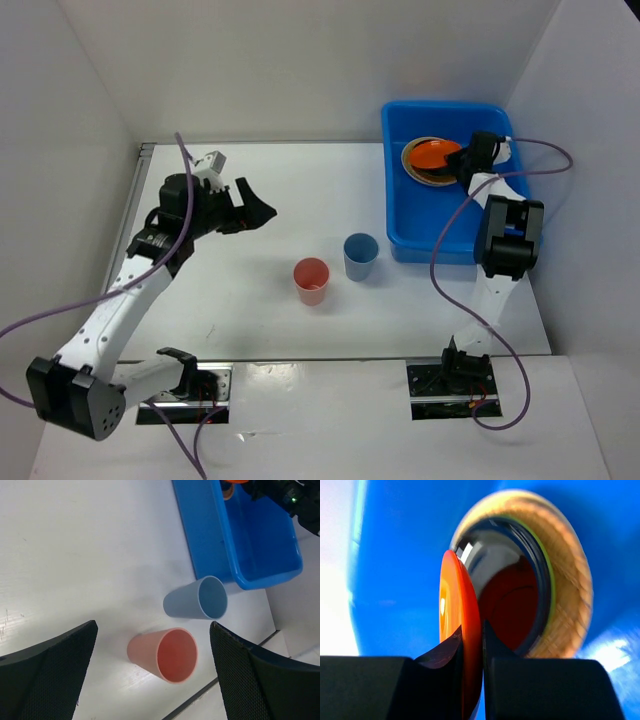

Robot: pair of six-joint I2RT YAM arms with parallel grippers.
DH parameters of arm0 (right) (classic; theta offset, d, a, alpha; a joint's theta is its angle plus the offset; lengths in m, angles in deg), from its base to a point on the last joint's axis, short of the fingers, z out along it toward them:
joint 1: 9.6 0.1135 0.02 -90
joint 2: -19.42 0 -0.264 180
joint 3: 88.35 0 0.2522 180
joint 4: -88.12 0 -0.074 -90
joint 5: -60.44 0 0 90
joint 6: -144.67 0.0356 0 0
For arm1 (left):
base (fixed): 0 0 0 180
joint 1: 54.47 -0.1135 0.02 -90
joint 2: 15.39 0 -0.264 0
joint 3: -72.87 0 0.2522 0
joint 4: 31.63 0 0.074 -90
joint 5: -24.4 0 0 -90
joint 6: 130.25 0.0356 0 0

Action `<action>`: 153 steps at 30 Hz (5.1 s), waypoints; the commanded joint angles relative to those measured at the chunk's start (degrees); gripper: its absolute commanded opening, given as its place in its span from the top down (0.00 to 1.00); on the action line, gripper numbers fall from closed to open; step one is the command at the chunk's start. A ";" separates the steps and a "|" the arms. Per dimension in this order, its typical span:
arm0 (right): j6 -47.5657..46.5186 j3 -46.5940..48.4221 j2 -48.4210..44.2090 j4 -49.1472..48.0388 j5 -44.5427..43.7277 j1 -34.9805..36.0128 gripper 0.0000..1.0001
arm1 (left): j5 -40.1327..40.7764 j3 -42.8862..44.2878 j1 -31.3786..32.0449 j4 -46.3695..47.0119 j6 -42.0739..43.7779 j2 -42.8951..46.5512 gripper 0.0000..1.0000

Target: Place the mixed dishes into the plastic bin

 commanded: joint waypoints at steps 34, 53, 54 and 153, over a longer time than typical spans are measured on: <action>-8.96 -23.34 -43.96 5.23 8.69 3.48 0.01 | 16.63 5.40 20.73 -4.40 4.80 -12.72 0.05; -26.81 -24.94 -56.20 22.09 9.42 31.68 0.01 | 25.49 -2.59 20.73 -7.65 0.23 -5.09 0.07; -27.34 -24.32 -56.20 23.41 5.30 34.23 0.02 | 26.56 -2.60 20.73 -7.65 0.22 -5.08 0.06; -22.06 1.53 -34.76 34.93 -17.78 17.83 1.00 | 8.99 -7.79 1.13 -0.36 4.35 -3.23 0.01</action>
